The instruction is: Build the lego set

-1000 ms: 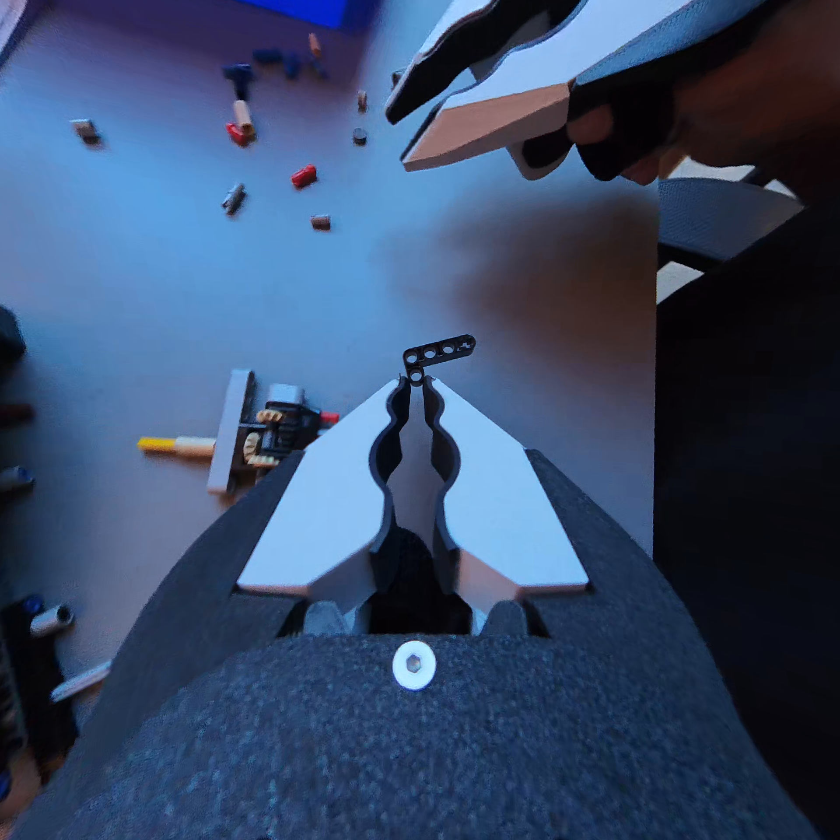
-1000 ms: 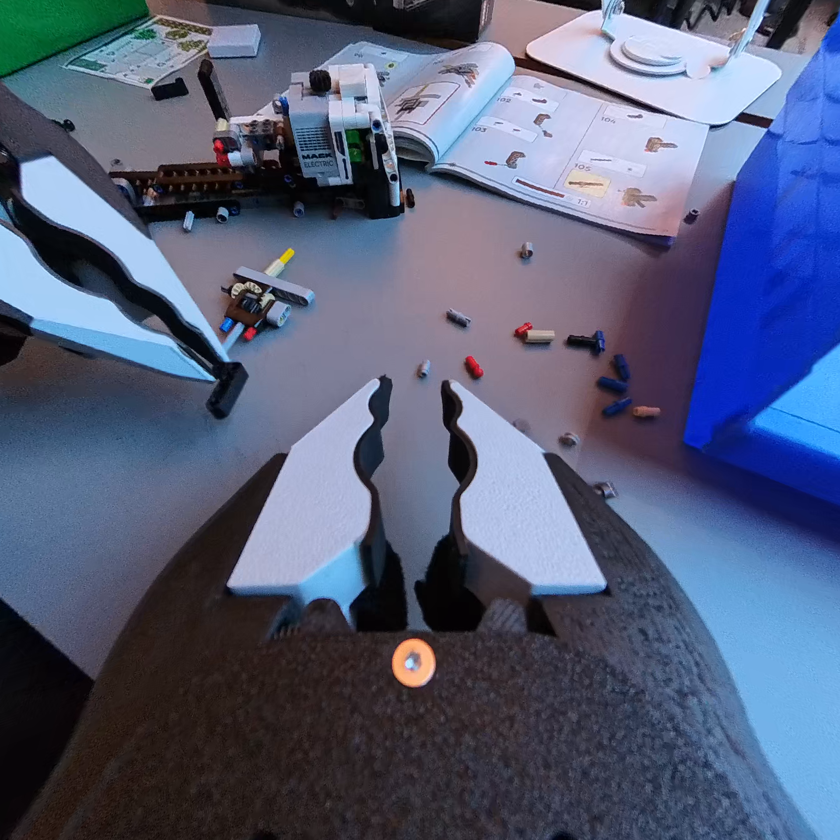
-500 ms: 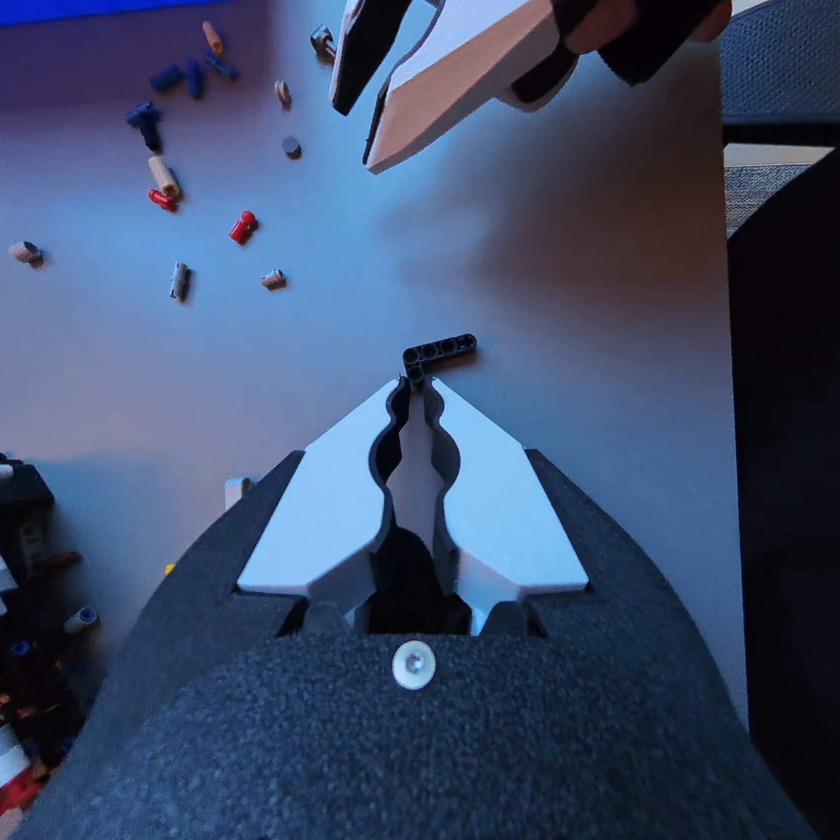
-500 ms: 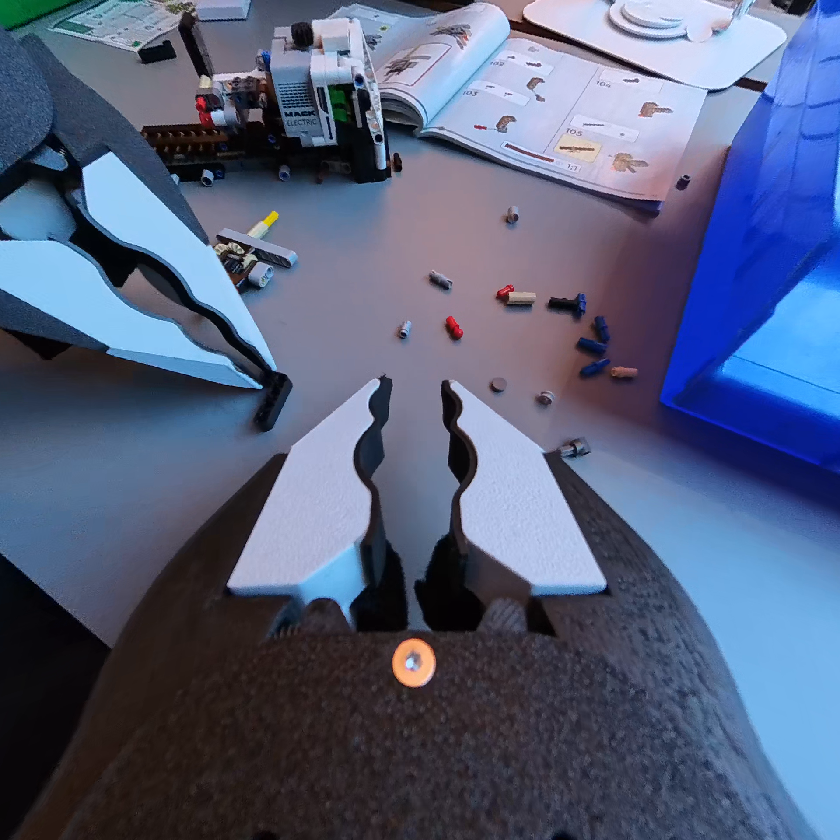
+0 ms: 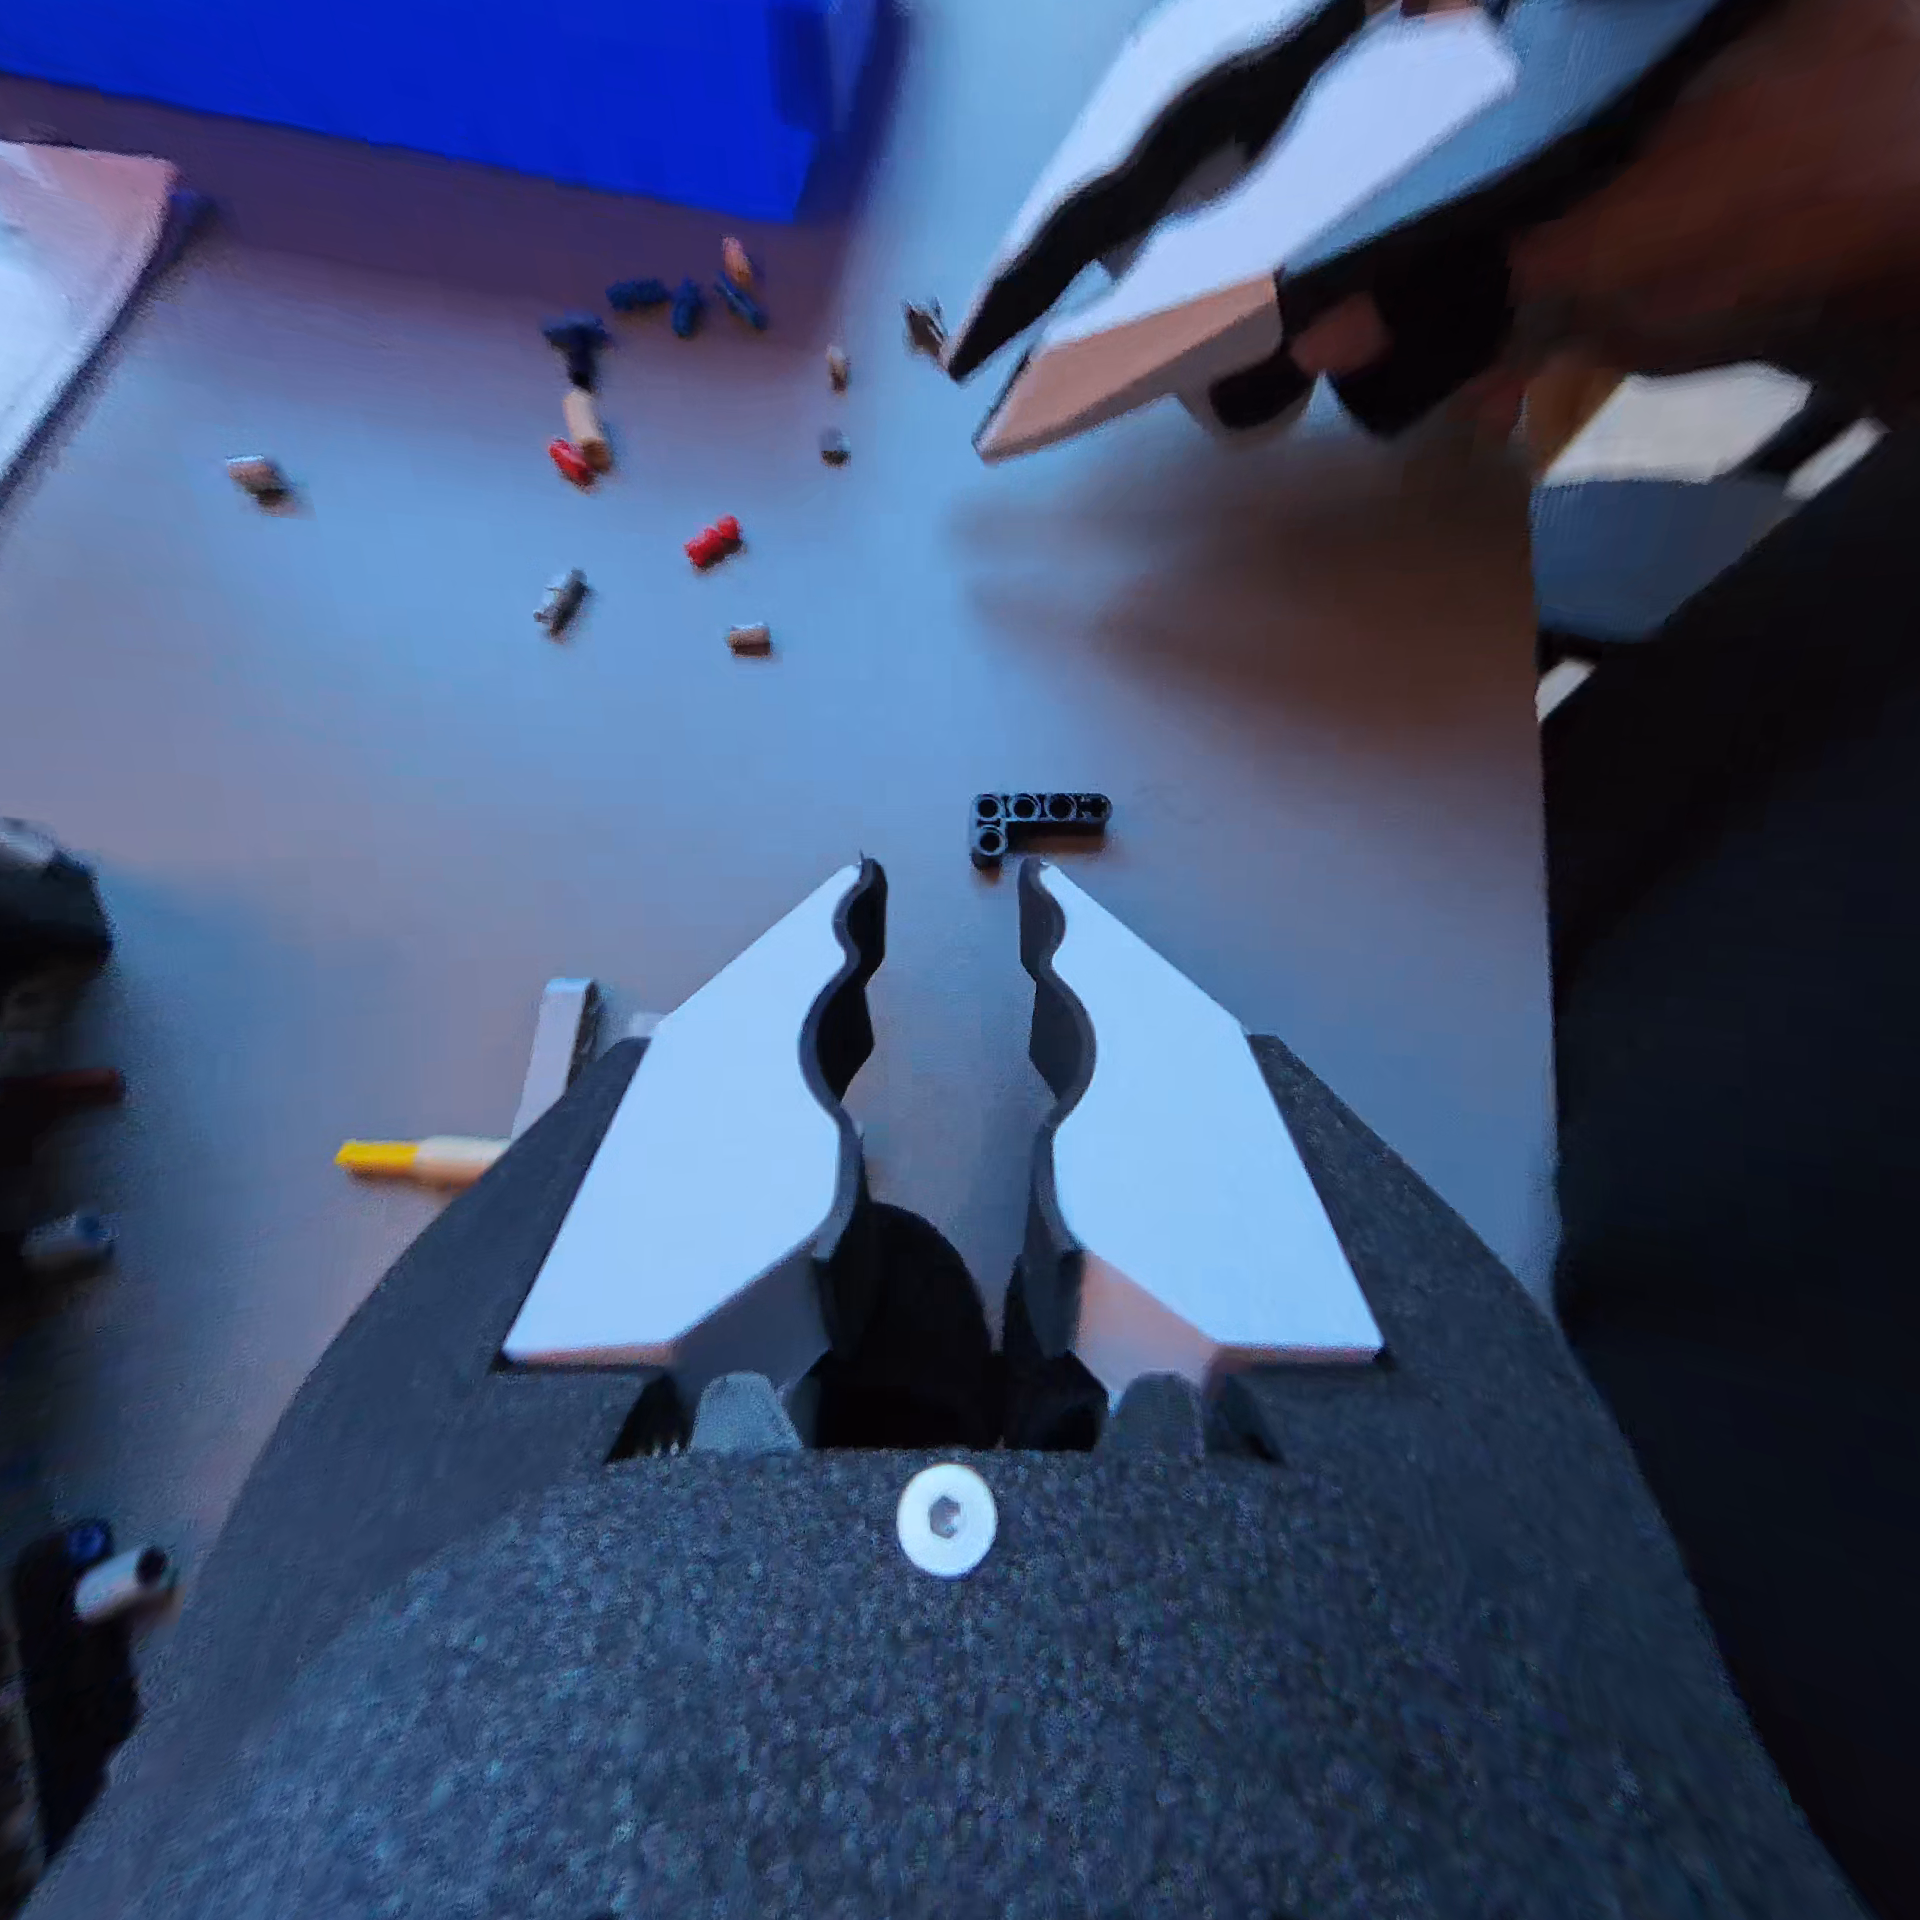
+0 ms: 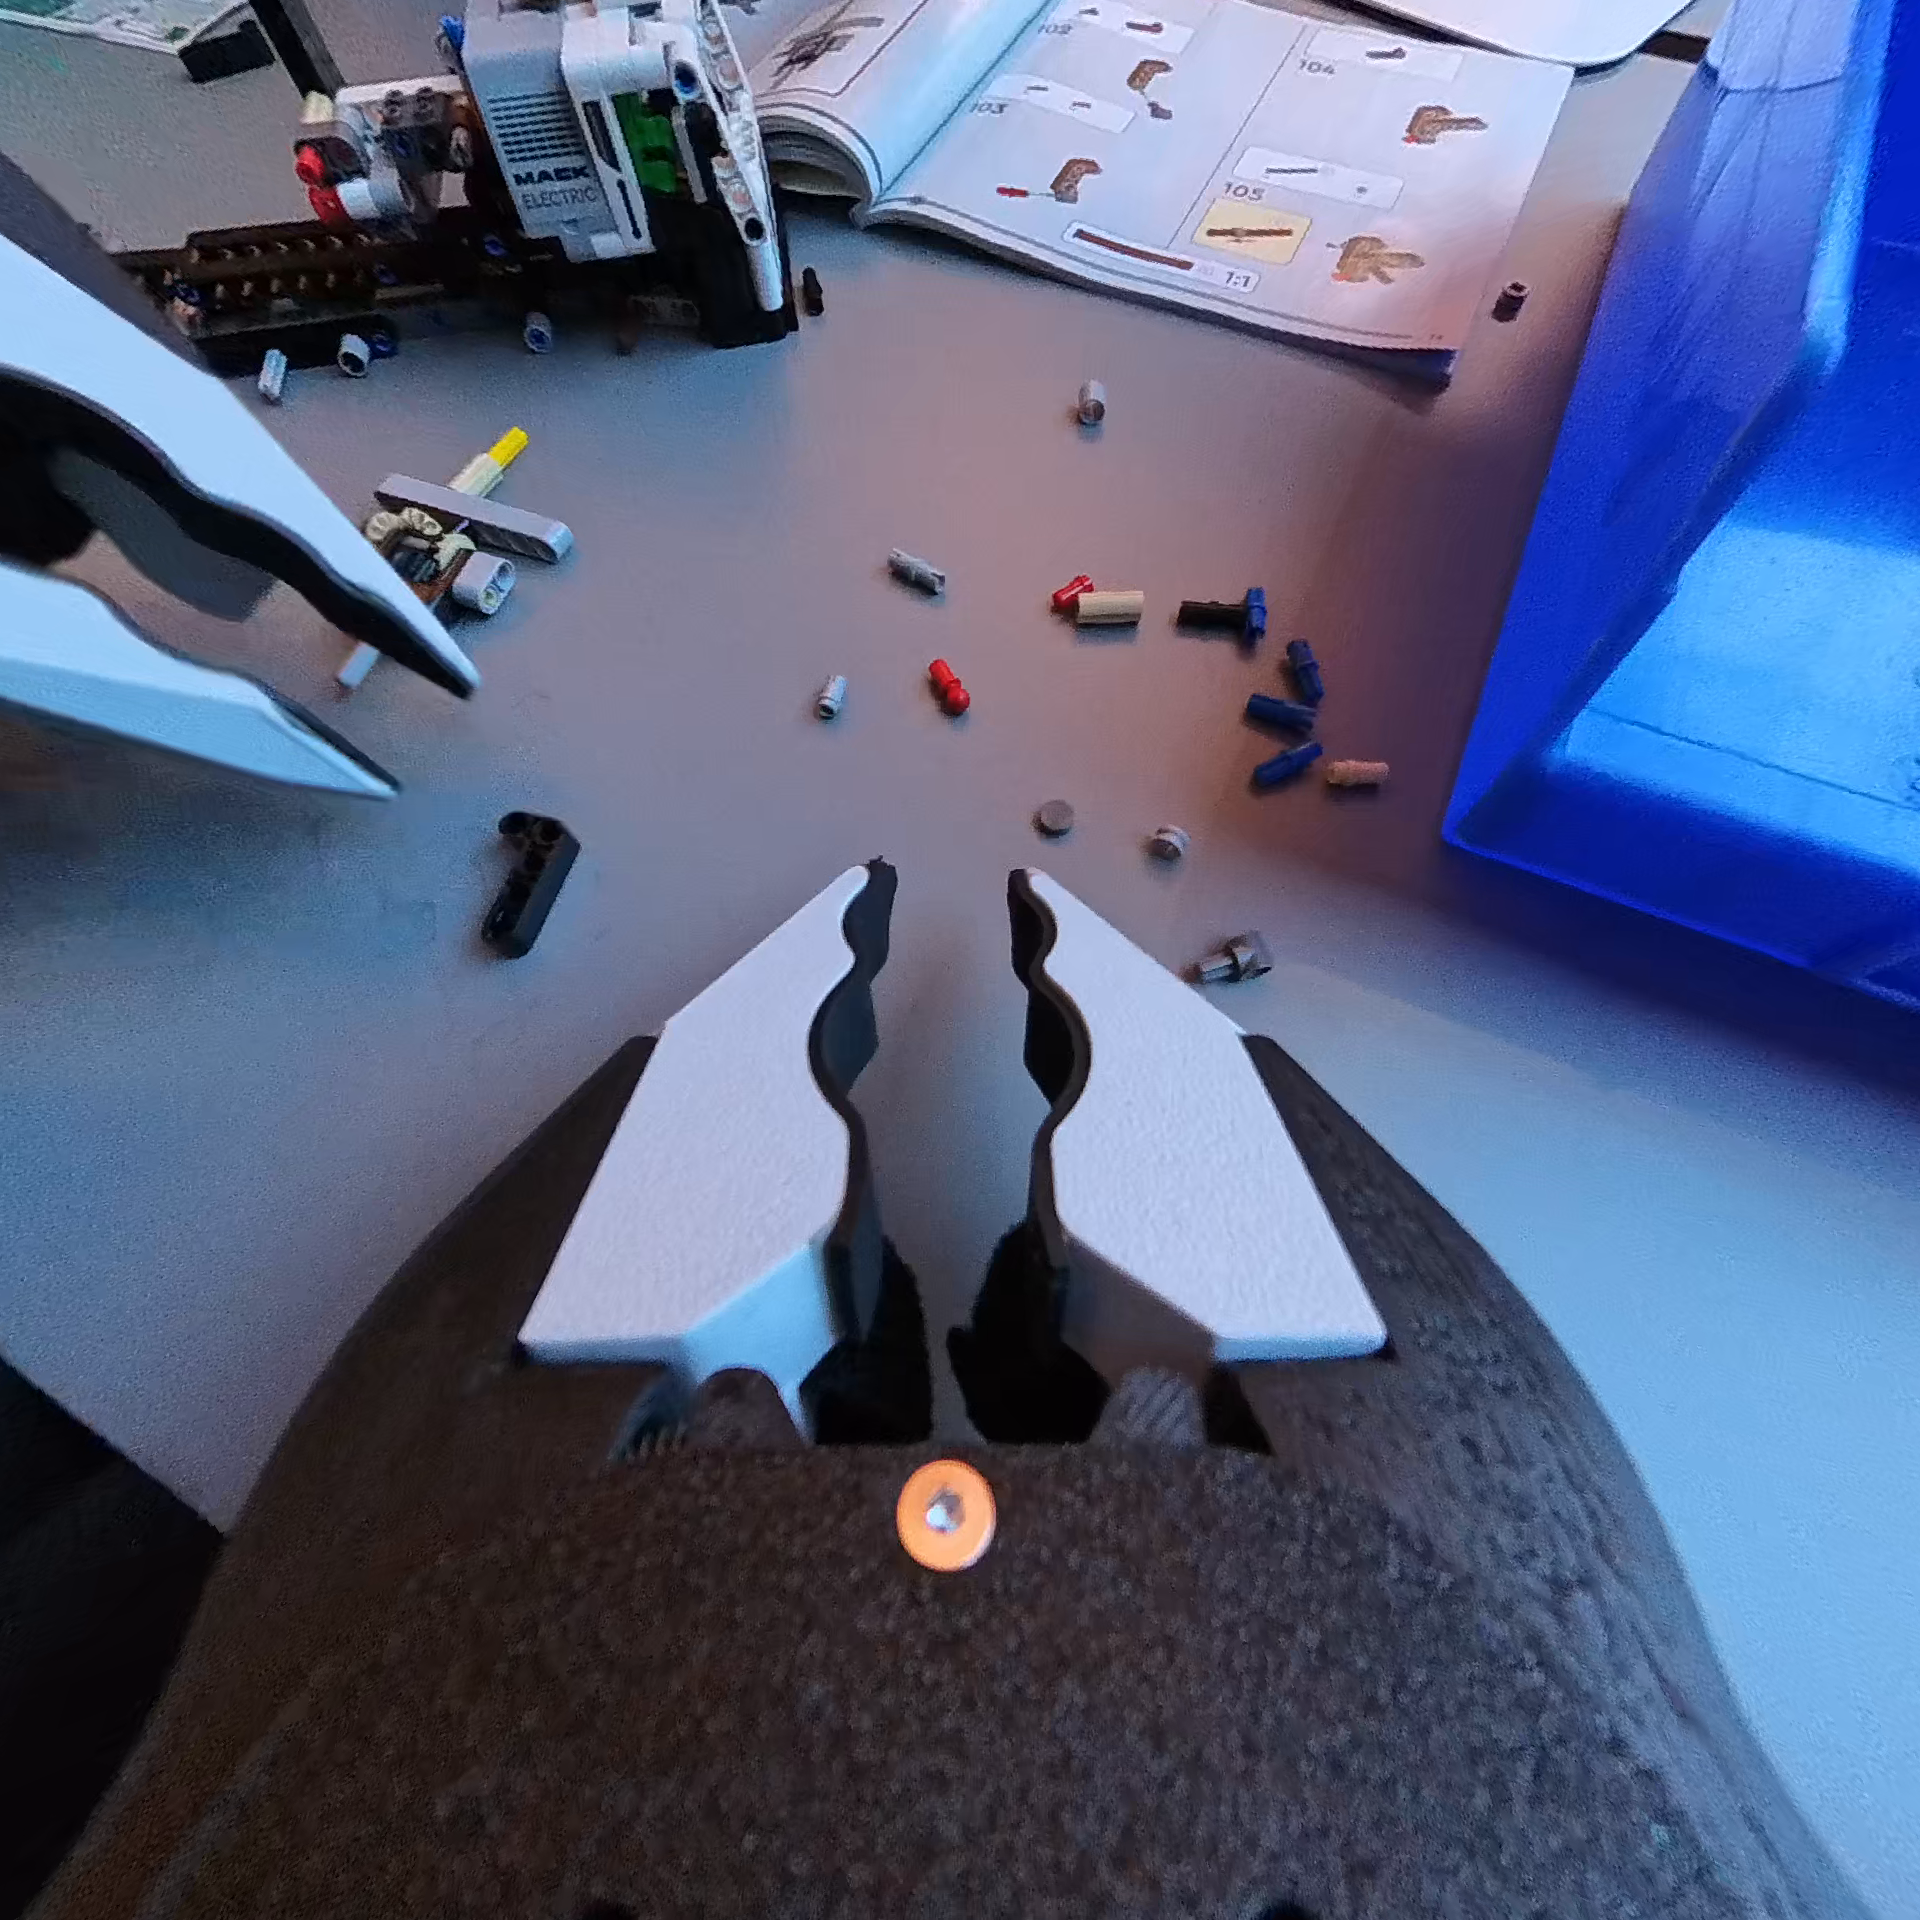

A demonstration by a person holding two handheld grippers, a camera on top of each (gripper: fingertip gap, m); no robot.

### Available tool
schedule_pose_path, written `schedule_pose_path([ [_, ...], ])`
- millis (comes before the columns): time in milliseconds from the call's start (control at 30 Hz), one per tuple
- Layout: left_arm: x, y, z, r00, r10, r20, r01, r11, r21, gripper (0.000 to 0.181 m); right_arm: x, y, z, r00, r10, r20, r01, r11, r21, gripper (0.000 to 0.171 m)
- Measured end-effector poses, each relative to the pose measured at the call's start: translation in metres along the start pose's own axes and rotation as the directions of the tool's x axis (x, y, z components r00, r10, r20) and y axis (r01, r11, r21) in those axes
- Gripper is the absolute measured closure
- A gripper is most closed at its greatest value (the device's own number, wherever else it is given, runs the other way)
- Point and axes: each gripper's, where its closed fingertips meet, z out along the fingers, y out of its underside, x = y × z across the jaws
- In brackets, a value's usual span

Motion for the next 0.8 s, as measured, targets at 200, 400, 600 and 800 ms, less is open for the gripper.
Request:
schedule_pose_path([
  [200, -0.032, -0.003, -0.049, 0.971, -0.223, 0.089, 0.197, 0.951, 0.237, 0.158, 0.016, -0.011, 0.009, 0.997, 0.028, -0.073, -0.027, 0.999, 0.024, 0.149],
  [400, -0.048, 0.021, -0.067, 0.946, -0.287, 0.152, 0.247, 0.940, 0.235, 0.159, 0.044, -0.038, 0.042, 0.978, 0.136, -0.157, -0.128, 0.990, 0.058, 0.147],
  [600, -0.058, 0.033, -0.080, 0.926, -0.305, 0.221, 0.246, 0.934, 0.258, 0.161, 0.052, -0.044, 0.058, 0.975, 0.091, -0.202, -0.088, 0.996, 0.025, 0.148],
  [800, -0.081, 0.047, -0.098, 0.893, -0.336, 0.300, 0.252, 0.924, 0.286, 0.161, 0.043, -0.044, 0.064, 0.978, 0.101, -0.181, -0.097, 0.995, 0.028, 0.151],
])
